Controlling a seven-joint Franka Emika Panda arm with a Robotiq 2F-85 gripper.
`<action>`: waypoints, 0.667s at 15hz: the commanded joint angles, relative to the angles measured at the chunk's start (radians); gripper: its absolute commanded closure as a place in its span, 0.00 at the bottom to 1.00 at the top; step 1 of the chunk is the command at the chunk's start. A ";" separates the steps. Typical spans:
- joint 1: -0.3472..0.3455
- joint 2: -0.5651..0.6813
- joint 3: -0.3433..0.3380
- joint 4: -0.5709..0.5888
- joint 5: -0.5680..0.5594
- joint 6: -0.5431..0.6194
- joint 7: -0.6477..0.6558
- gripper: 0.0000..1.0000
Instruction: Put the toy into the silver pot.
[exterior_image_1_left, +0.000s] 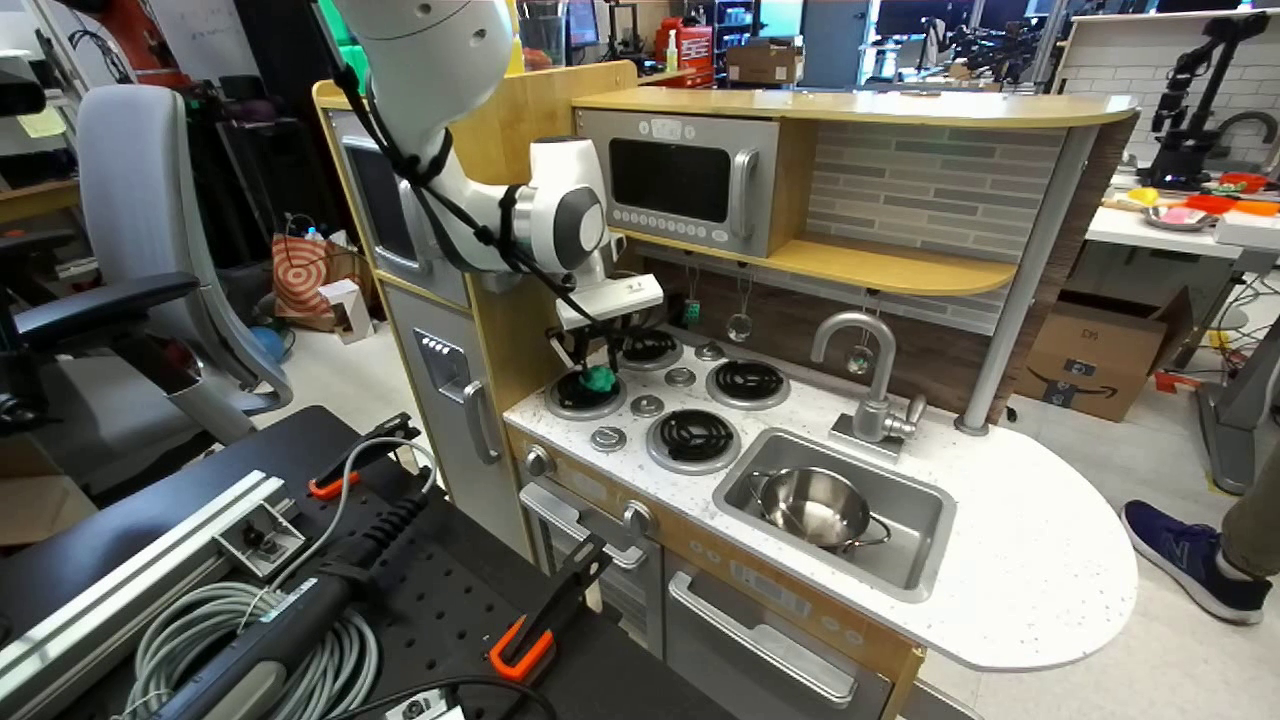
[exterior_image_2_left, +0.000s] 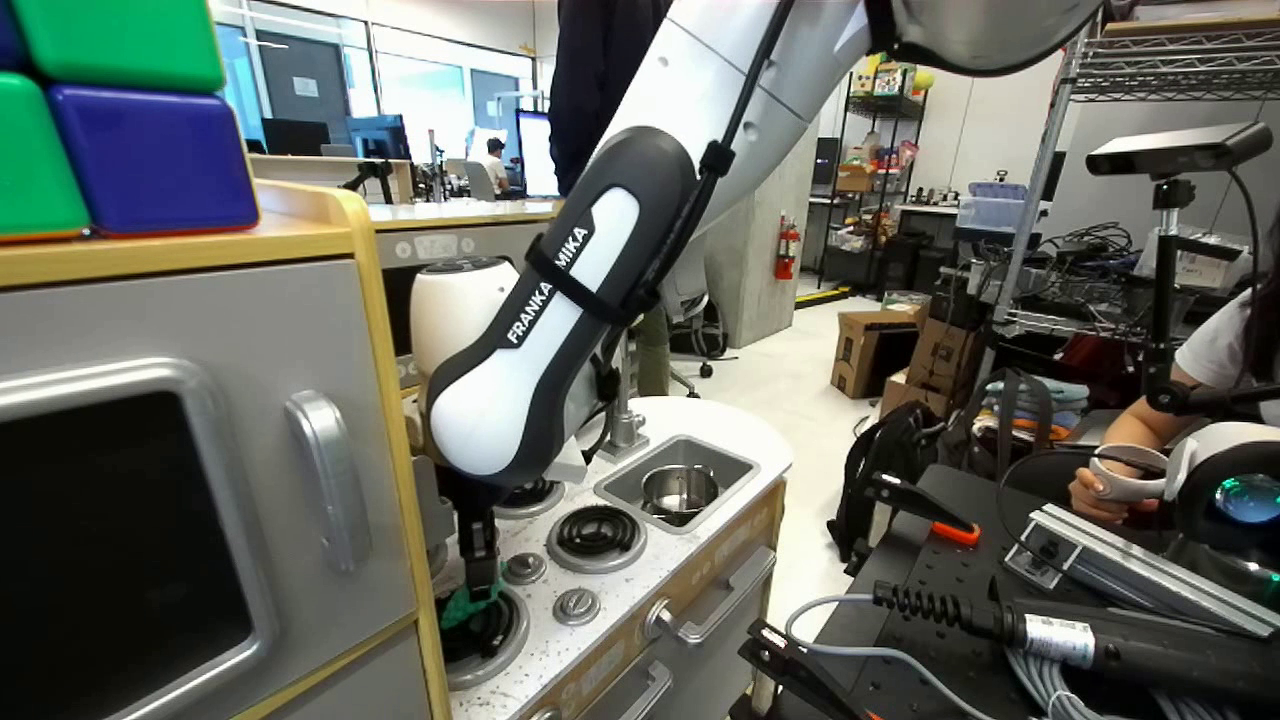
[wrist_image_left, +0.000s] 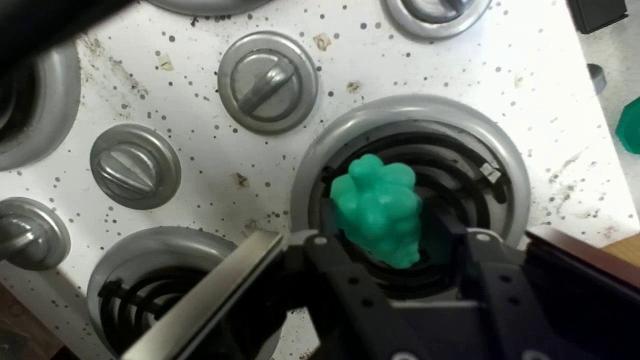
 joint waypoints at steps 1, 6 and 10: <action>0.025 0.044 -0.020 0.086 -0.016 -0.067 0.042 0.81; -0.007 -0.076 -0.044 -0.028 -0.023 -0.078 0.074 0.83; -0.068 -0.164 -0.101 -0.133 -0.005 -0.061 0.161 0.83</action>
